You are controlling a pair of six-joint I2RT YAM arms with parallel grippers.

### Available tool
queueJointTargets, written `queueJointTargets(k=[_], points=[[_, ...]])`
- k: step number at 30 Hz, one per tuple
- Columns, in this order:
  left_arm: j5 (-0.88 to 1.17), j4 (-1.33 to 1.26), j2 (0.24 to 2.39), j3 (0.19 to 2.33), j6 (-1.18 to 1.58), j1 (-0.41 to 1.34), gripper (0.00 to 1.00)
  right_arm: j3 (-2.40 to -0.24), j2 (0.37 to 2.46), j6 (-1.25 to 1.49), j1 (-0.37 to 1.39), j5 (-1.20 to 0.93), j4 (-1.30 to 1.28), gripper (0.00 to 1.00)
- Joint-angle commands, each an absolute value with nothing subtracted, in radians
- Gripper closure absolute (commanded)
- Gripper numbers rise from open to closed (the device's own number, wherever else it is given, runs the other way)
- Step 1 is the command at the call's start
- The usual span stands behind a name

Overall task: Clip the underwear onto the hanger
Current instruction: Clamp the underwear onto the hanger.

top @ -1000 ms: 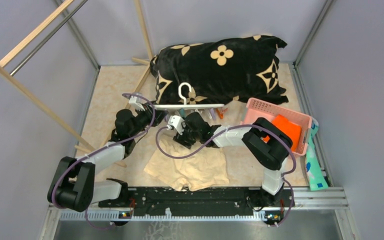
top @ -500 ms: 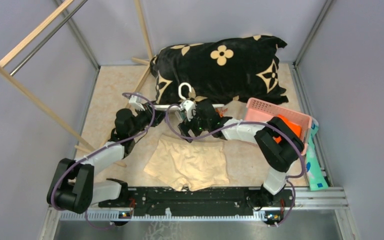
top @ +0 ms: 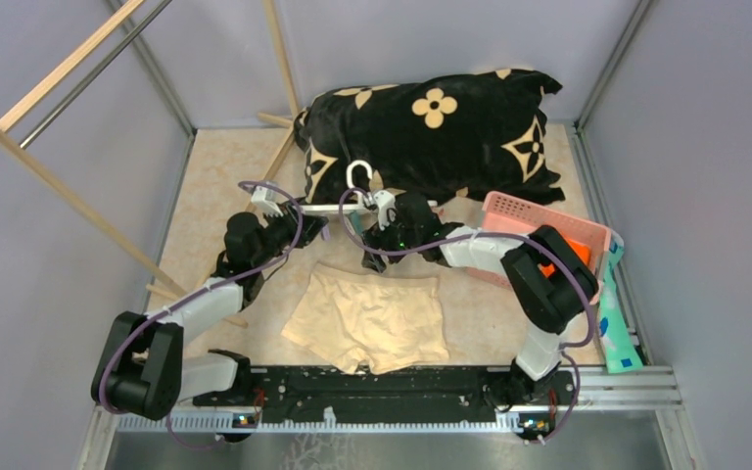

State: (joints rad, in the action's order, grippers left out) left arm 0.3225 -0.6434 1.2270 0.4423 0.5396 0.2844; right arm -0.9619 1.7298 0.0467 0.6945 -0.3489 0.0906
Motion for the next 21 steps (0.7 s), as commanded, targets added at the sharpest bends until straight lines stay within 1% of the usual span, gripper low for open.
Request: queueJointTargets(k=[1,7,11,21], points=[[0.308,-0.619,1.2,0.475,0.499,0.275,1.0,-1.005,1.778,0.065,0.692,-0.445,0.042,0.27],[0.306,-0.614,1.201,0.476,0.498,0.274,1.0,-1.01,1.819,0.062,0.694,-0.48,0.019,0.29],[0.307,-0.615,1.209,0.476,0.5,0.274,1.0,-1.008,1.833,0.068,0.693,-0.498,0.009,0.33],[0.314,-0.612,1.211,0.481,0.5,0.274,1.0,-0.964,1.824,0.096,0.729,-0.557,-0.012,0.47]])
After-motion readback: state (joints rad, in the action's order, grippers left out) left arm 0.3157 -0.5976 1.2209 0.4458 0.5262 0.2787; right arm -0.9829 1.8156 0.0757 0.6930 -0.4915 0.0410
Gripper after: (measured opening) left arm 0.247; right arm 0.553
